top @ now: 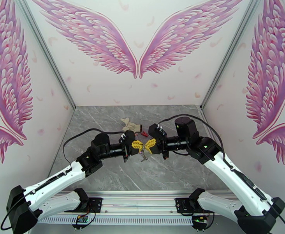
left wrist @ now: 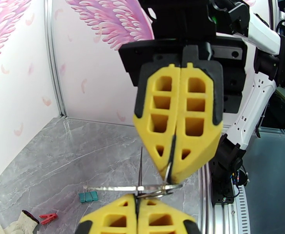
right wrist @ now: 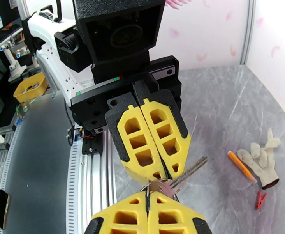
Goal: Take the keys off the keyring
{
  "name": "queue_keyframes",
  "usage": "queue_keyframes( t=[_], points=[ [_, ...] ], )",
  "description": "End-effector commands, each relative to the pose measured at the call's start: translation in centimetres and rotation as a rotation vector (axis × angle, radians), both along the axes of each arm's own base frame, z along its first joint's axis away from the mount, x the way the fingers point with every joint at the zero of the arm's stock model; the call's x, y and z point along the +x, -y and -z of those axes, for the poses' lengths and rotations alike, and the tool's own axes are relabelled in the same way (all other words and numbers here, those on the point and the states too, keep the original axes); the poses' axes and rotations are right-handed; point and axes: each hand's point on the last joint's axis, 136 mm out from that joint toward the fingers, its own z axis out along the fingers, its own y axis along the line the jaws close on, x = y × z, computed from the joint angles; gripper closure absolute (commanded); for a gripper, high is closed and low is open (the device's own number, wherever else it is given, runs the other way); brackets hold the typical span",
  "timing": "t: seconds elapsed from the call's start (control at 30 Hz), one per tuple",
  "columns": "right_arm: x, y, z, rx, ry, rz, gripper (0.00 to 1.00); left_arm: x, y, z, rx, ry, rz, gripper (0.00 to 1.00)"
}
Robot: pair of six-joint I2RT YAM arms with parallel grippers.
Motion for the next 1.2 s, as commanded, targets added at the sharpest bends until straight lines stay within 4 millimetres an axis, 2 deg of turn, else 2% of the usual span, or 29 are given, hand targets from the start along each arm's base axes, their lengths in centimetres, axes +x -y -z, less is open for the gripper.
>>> queue_keyframes(
  t=[0.0,0.4,0.67,0.97,1.17],
  points=[
    [-0.5,0.2,-0.4,0.001,0.028,-0.001,1.00,0.2,-0.9,-2.1,-0.092,-0.012,-0.052,1.00],
    [-1.0,-0.2,0.5,-0.076,0.103,0.013,1.00,0.7,-1.4,-3.7,-0.193,-0.147,-0.084,1.00],
    [-1.0,0.1,0.9,-0.172,0.209,0.052,1.00,0.2,-1.7,-5.0,-0.253,-0.215,-0.066,1.00],
    [-0.6,0.7,2.8,-0.308,0.315,0.083,1.00,0.1,-1.6,-5.7,-0.277,-0.277,-0.044,1.00],
    [-0.5,0.5,2.8,-0.354,0.395,0.081,1.00,0.6,-1.8,-5.4,-0.279,-0.316,-0.059,1.00]
  ],
)
